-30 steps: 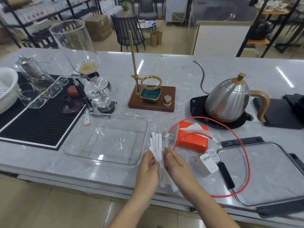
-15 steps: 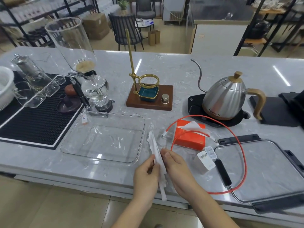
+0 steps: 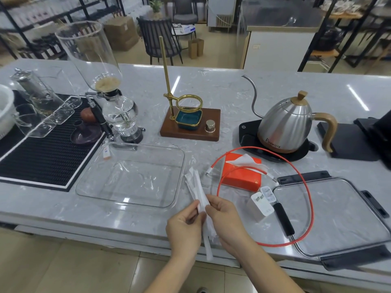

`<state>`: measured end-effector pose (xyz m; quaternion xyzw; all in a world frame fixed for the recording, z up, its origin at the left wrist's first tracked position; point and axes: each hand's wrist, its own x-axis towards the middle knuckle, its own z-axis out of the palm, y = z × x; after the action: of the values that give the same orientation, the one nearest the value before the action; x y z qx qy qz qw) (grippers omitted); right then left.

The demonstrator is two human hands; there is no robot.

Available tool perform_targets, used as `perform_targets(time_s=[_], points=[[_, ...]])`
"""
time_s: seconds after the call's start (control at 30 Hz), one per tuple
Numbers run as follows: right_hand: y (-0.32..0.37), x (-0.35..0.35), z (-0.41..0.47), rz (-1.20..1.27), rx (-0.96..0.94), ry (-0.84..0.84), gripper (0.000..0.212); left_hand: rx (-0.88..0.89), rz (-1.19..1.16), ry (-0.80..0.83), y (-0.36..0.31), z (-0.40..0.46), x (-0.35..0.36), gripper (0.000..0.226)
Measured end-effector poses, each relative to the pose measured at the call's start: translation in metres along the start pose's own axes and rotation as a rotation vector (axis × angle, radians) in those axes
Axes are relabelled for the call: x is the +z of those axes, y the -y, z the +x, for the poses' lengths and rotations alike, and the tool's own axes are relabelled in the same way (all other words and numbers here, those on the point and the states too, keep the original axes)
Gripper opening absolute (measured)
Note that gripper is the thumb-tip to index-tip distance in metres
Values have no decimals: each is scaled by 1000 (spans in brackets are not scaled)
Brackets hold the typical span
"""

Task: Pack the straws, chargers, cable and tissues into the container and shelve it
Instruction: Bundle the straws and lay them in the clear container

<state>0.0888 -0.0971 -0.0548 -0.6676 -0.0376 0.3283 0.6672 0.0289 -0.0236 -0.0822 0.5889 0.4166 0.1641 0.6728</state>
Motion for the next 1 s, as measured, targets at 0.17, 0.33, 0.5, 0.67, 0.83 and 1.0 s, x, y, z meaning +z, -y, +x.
perform_targets(time_s=[0.17, 0.33, 0.5, 0.67, 0.83, 1.0], points=[[2, 0, 1, 93, 39, 12, 44, 4, -35, -22, -2, -1, 1, 35], [3, 0, -1, 194, 82, 19, 43, -1, -96, -41, -2, -3, 1, 35], [4, 0, -1, 273, 78, 22, 40, 21, -109, -54, -4, -5, 0, 32], [4, -1, -1, 294, 82, 26, 36, 31, -94, -59, -8, -5, -2, 28], [6, -1, 0, 251, 76, -1, 32, 48, -42, -70, -14, -4, -5, 19], [9, 1, 0, 207, 81, -1, 30, 43, -21, -61, -16, 2, -6, 19]])
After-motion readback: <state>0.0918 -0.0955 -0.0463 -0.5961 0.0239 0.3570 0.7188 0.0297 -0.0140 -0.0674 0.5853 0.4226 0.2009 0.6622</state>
